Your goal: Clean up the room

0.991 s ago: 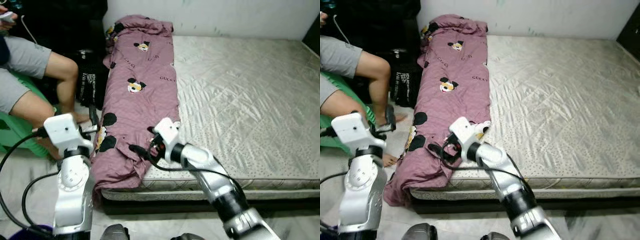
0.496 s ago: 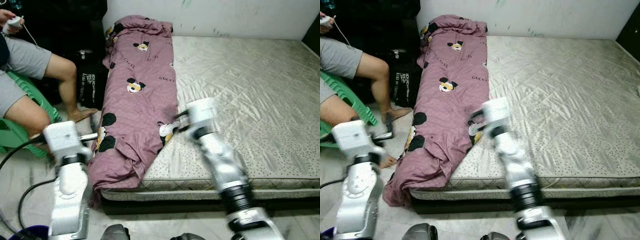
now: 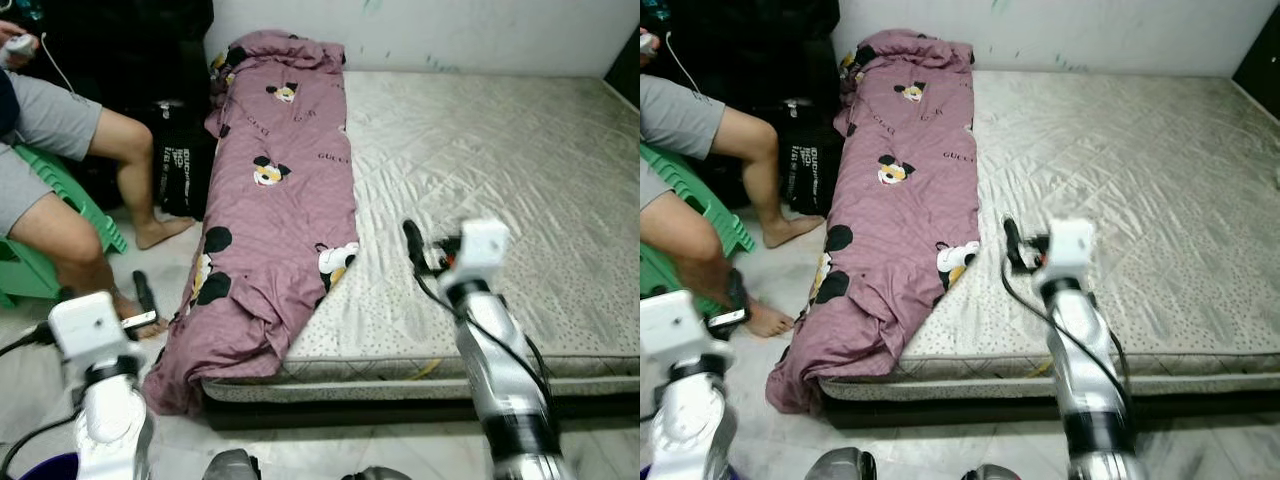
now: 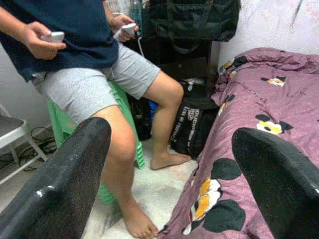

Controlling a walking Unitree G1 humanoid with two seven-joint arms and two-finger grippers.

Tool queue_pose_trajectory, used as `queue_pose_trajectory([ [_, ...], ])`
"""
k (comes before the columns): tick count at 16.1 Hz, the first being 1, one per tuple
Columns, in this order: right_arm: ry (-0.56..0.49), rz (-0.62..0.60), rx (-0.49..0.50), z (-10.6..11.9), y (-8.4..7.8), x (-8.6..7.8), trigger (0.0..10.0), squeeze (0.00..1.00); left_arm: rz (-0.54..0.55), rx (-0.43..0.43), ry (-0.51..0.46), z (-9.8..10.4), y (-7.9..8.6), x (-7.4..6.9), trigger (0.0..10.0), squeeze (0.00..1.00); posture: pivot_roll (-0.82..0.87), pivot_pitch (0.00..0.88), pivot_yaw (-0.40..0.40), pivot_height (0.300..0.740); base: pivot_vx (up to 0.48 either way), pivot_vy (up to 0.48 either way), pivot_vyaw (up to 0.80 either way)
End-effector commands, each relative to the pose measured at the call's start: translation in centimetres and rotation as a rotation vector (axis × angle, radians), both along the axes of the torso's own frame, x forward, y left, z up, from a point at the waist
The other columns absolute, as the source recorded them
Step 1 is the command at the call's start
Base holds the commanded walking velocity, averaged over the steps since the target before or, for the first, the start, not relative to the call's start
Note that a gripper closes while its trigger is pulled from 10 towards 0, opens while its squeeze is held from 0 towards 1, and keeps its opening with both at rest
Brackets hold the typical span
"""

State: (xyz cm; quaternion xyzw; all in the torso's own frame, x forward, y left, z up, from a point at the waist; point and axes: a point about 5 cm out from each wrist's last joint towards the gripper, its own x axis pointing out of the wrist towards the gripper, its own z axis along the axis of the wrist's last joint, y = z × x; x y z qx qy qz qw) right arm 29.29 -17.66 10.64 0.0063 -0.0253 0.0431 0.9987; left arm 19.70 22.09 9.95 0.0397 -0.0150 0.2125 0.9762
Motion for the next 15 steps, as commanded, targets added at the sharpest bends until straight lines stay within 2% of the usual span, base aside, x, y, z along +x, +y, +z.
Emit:
queue_pose_trajectory([
  [1, -0.031, 0.017, -0.007, 1.0, -0.6, -1.3, 10.0, 0.0, -0.003, 0.001, 0.002, 0.3, 0.3, -1.4, 10.0, 0.0, 0.01, 0.029, -0.014, 0.74, 0.0, 0.0, 0.0],
  [2, -0.019, 0.044, -0.018, 0.5, -0.6, -2.5, 10.0, 0.0, -0.008, 0.003, 0.024, 0.0, 0.2, -2.2, 10.0, 0.0, 0.01, 0.033, -0.013, 0.74, 0.0, 0.0, 0.0],
  [4, -0.005, 0.059, -0.029, -0.1, -0.8, -3.4, 10.0, 0.0, -0.017, -0.001, 0.052, -0.6, -0.2, -2.6, 10.0, 0.0, 0.02, 0.035, -0.012, 0.74, 0.0, 0.0, 0.0],
  [6, -0.019, 0.069, -0.04, 0.3, -0.7, -2.9, 10.0, 0.0, -0.044, 0.011, 0.056, -0.3, -0.8, -1.9, 10.0, 0.0, 0.01, 0.035, -0.014, 0.74, 0.0, 0.0, 0.0],
  [9, -0.005, 0.046, -0.02, 1.2, -0.8, -2.1, 10.0, 0.0, -0.06, -0.024, 0.035, 0.2, -0.8, -1.4, 10.0, 0.0, 0.01, 0.041, -0.023, 0.74, 0.0, 0.0, 0.0],
  [11, -0.007, 0.026, -0.027, 1.4, 0.1, -1.3, 10.0, 0.0, -0.09, -0.013, 0.012, 0.8, -1.0, -0.5, 10.0, 0.0, 0.02, 0.052, -0.033, 0.74, 0.0, 0.0, 0.0],
  [13, 0.015, 0.048, -0.004, 0.9, 1.1, -1.1, 10.0, 0.0, -0.087, -0.007, -0.006, 1.2, -0.9, -0.1, 10.0, 0.0, 0.02, 0.054, -0.017, 0.74, 0.0, 0.0, 0.0],
  [14, 0.049, 0.081, 0.005, 0.5, 1.8, -1.1, 10.0, 0.0, -0.086, -0.023, -0.001, 1.2, -0.9, 0.0, 10.0, 0.0, 0.01, 0.053, -0.012, 0.74, 0.0, 0.0, 0.0],
  [15, 0.049, 0.081, 0.011, 0.6, 1.8, -1.1, 10.0, 0.0, -0.093, -0.045, 0.002, 1.1, -1.0, 0.1, 10.0, 0.0, 0.01, 0.052, -0.01, 0.74, 0.0, 0.0, 0.0],
])
